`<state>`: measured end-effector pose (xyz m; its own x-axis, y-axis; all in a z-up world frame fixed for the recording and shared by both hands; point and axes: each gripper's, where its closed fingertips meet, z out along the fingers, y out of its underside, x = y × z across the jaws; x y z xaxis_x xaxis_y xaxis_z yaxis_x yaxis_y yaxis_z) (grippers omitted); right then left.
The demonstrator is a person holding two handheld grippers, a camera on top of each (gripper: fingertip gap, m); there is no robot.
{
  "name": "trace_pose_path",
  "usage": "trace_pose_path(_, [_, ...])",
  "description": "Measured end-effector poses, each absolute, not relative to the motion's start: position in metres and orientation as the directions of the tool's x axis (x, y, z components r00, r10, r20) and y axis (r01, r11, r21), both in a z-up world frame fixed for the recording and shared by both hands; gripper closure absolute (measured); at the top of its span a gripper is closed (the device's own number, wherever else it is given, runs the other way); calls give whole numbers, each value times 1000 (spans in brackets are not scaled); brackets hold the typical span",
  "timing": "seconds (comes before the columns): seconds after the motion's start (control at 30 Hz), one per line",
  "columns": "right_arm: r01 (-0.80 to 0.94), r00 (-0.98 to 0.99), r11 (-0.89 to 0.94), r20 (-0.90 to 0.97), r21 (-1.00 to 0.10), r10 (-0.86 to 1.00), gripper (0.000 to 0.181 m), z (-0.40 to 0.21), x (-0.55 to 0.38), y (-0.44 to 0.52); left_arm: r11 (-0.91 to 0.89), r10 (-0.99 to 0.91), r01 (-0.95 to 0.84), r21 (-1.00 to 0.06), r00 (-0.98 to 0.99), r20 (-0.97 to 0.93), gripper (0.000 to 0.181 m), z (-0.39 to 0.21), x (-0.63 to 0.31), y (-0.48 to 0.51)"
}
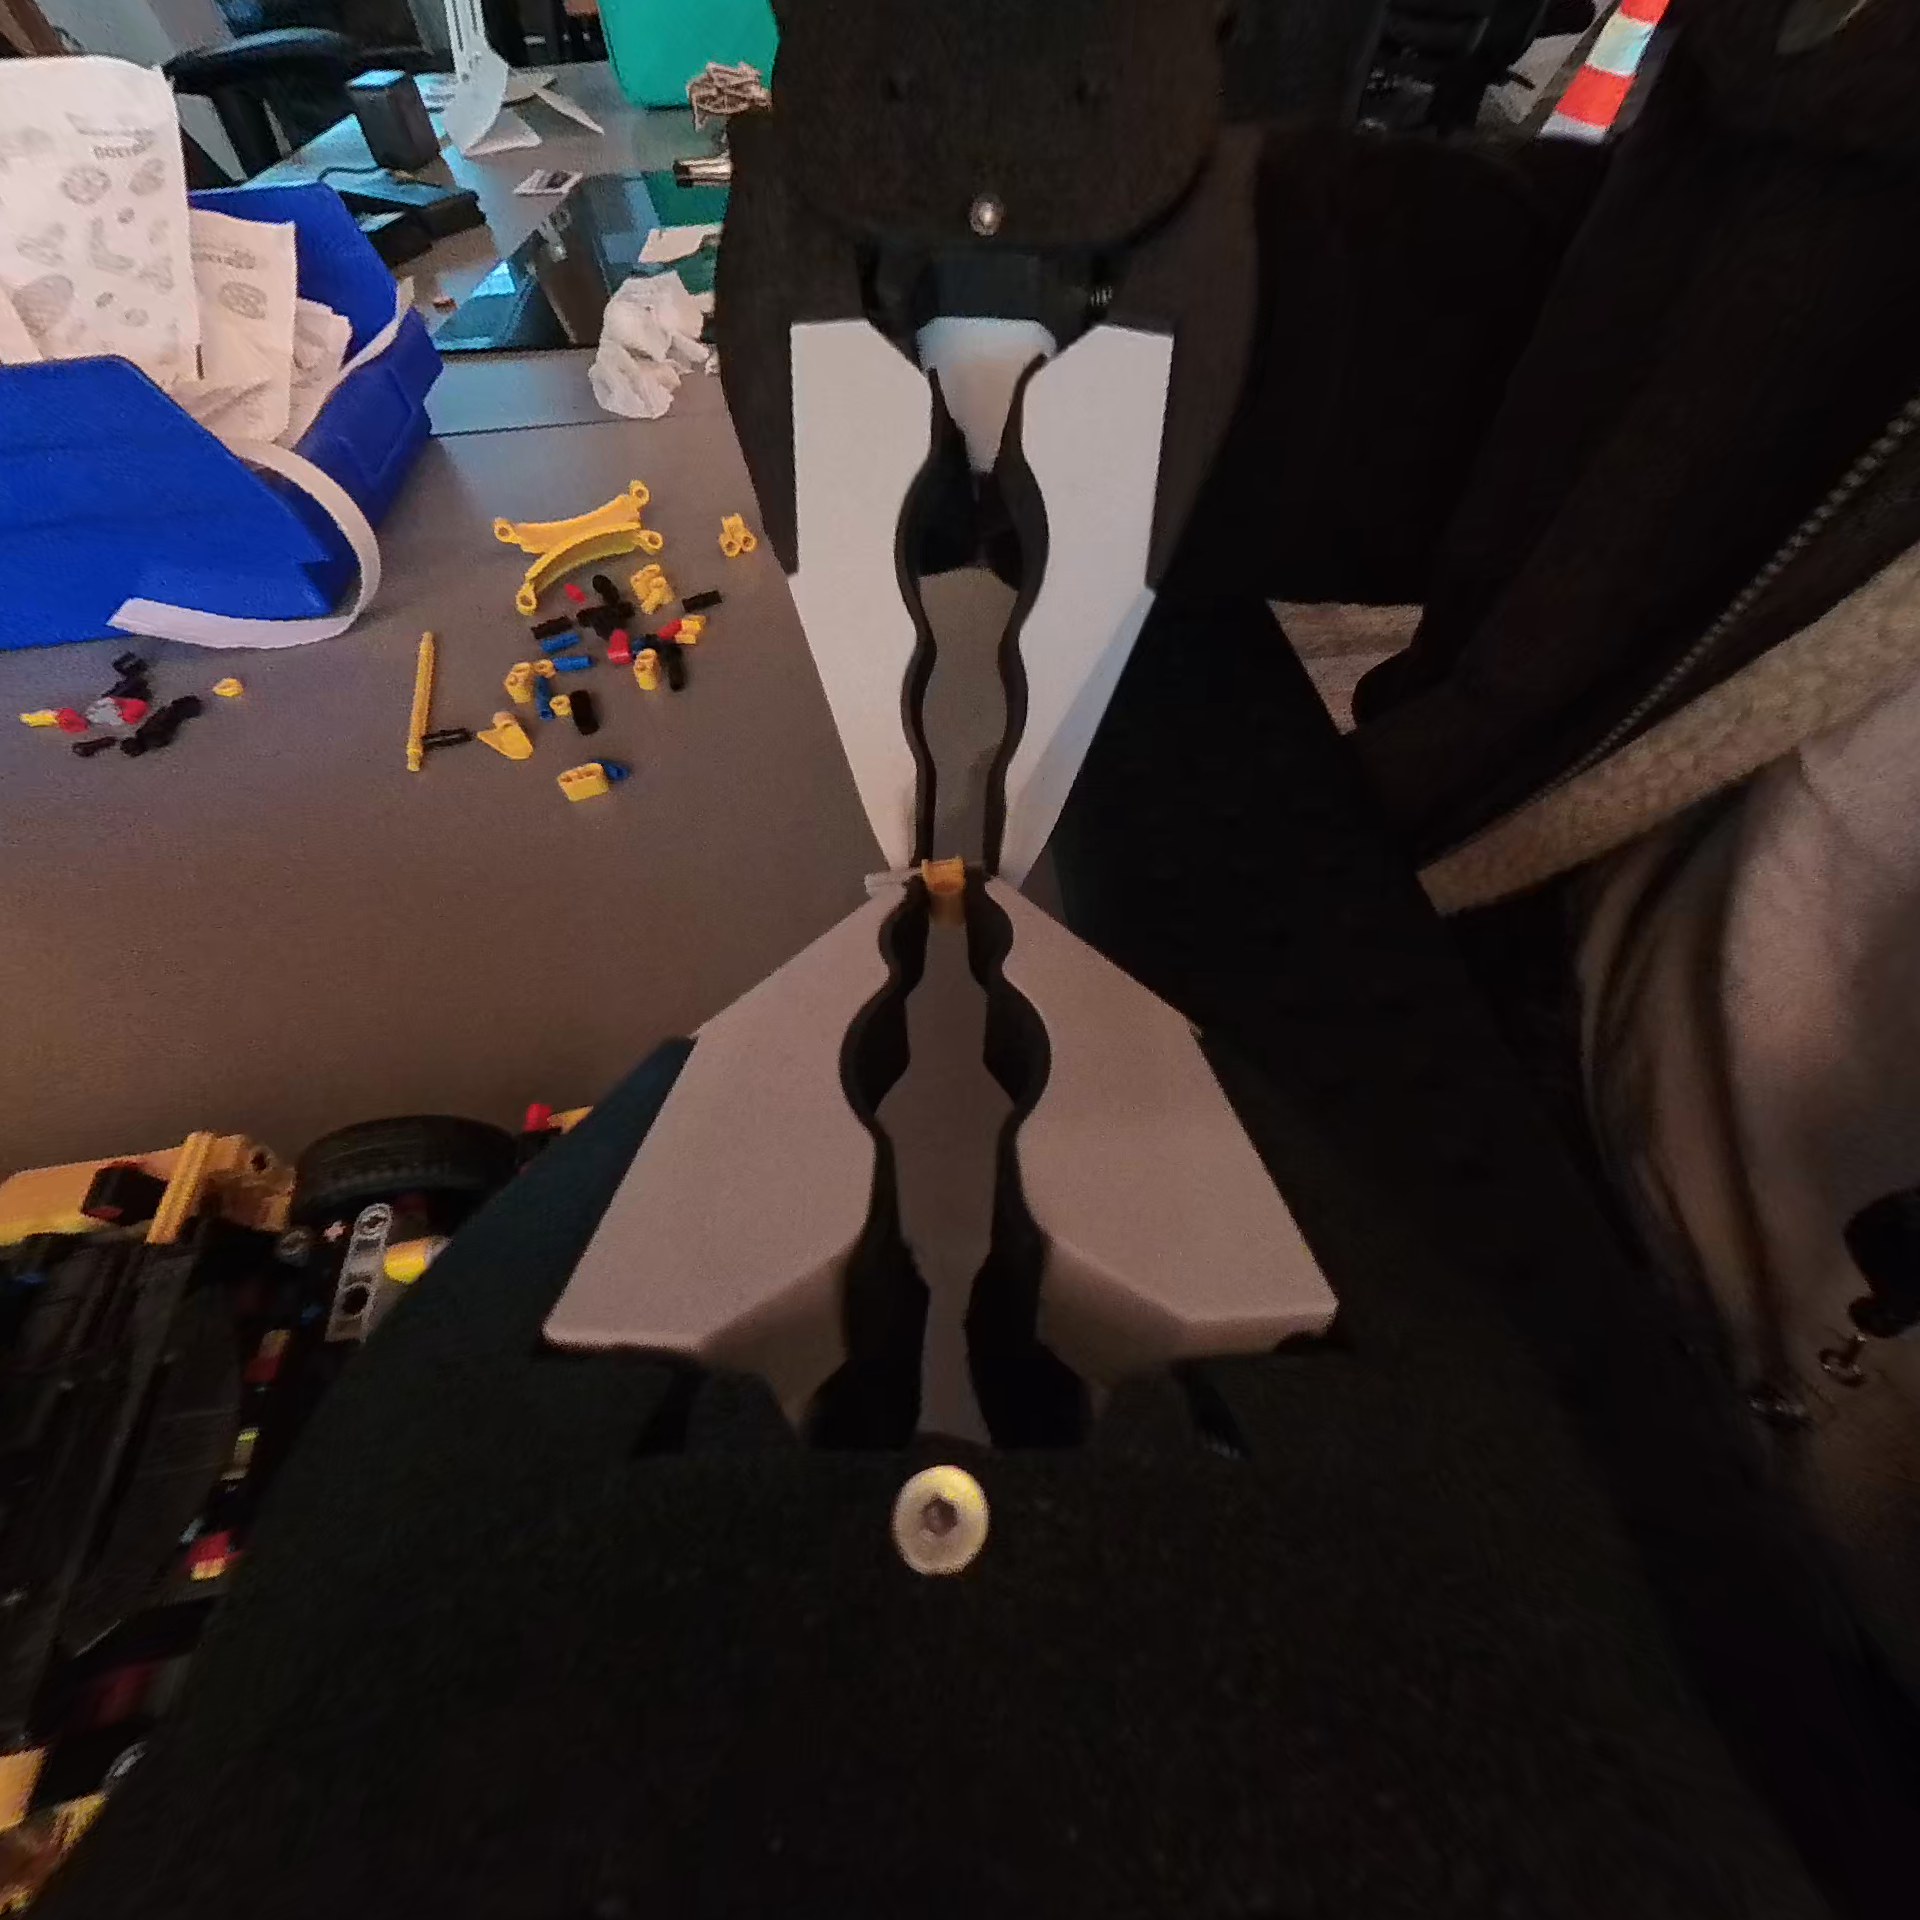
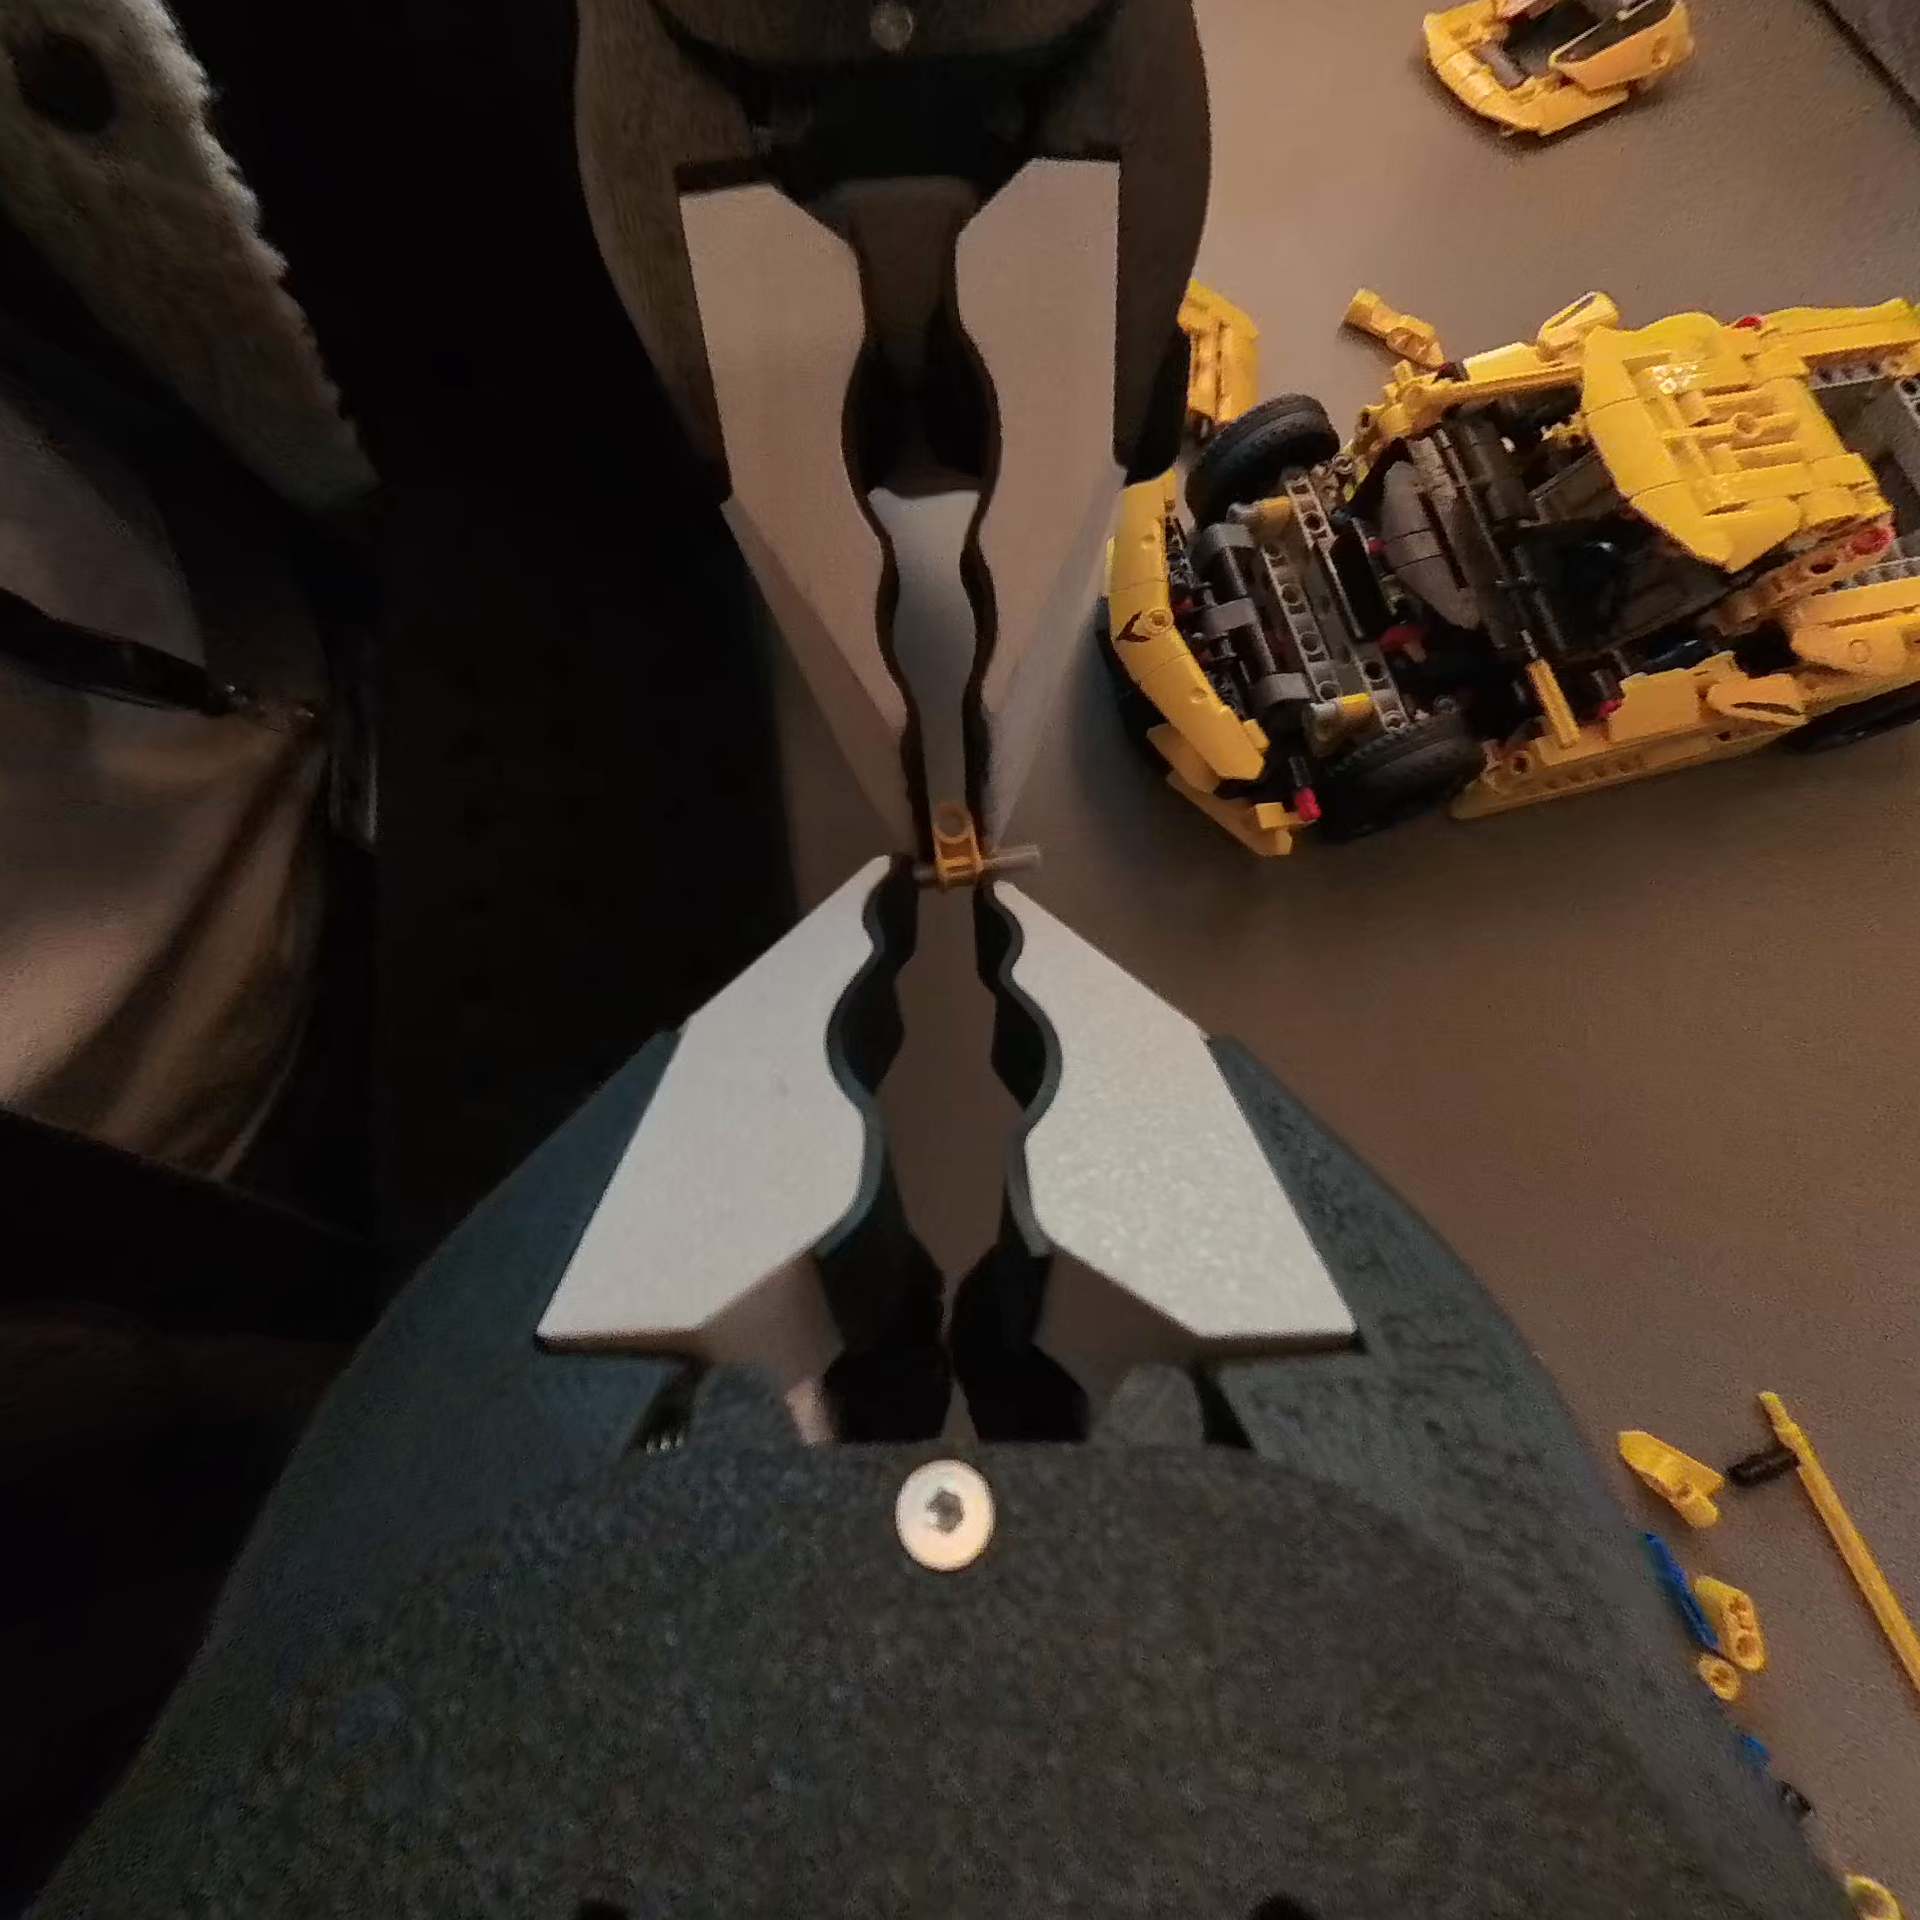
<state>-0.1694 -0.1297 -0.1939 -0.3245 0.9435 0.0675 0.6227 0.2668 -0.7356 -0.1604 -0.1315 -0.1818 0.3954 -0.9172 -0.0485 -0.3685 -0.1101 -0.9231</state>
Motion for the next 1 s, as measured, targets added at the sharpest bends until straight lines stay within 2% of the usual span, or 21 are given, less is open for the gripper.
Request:
trace_pose_path(0.37, [676, -414, 420, 159, -605, 896, 174, -224, -162, -135, -74, -932, -535, -841, 337, -132, 175, -210, -153, -140])
trace_pose_path(0.6, [691, -492, 438, 69, -576, 868, 177, -250, -155, -148, -70, -957, -633, -771, 262, -128, 176, -235, -147, -152])
trace_pose_path(0.63, [689, -468, 418, 78, -592, 881, 177, -251, -158, -144, -72, -953, -640, -765, 270, -137, 175, -237, -150, -150])
trace_pose_path(0.7, [685, -430, 303, -33, -663, 902, 176, -248, -159, -148, -127, -955, -591, -797, 289, -62, 175, -233, -152, -150])
trace_pose_path(0.87, [642, -425, 229, -91, -732, 901, 175, -240, -160, -148, -171, -948, -510, -843, 319, -1, 174, -225, -152, -150])
trace_pose_path(1.0, [652, -432, 231, -102, -722, 896, 176, -249, -161, -152, -169, -954, -540, -825, 300, -1, 174, -233, -152, -153])
